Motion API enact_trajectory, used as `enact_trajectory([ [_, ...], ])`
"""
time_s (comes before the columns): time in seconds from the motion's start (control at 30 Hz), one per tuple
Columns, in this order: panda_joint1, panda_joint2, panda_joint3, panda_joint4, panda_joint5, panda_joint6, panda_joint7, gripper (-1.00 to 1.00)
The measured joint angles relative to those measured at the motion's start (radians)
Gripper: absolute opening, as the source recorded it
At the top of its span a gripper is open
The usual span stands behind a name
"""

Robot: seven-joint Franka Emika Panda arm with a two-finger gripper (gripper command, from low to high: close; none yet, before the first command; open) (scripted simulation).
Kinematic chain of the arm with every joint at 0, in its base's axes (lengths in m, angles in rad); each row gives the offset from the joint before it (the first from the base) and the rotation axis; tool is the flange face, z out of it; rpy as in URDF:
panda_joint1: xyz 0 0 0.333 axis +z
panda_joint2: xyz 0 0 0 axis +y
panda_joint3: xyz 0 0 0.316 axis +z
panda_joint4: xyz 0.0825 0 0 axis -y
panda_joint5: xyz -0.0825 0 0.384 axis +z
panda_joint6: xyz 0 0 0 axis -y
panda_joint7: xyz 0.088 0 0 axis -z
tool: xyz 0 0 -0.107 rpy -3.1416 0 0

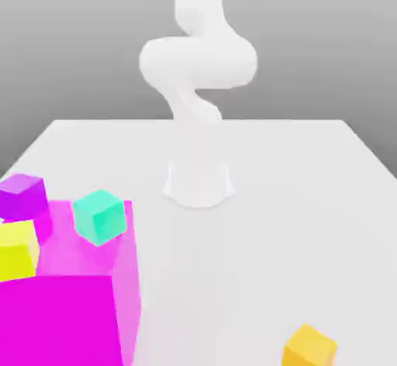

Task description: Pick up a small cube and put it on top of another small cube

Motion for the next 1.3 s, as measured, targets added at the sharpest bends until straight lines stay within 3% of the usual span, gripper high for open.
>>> enact_trajectory([
  [0.57, 0.141, 0.623, 0.035, -0.011, 0.016, 0.192, -0.293, 0.00],
  [0.9, 0.196, 0.986, 0.073, -0.018, -0.039, 0.304, -0.418, 0.00],
  [1.07, 0.215, 1.167, 0.061, 0.007, -0.070, 0.425, -0.419, 0.00],
  [1.1, 0.218, 1.192, 0.058, 0.012, -0.073, 0.444, -0.417, -1.00],
  [1.3, 0.219, 1.205, 0.057, 0.014, -0.075, 0.453, -0.416, -1.00],
])
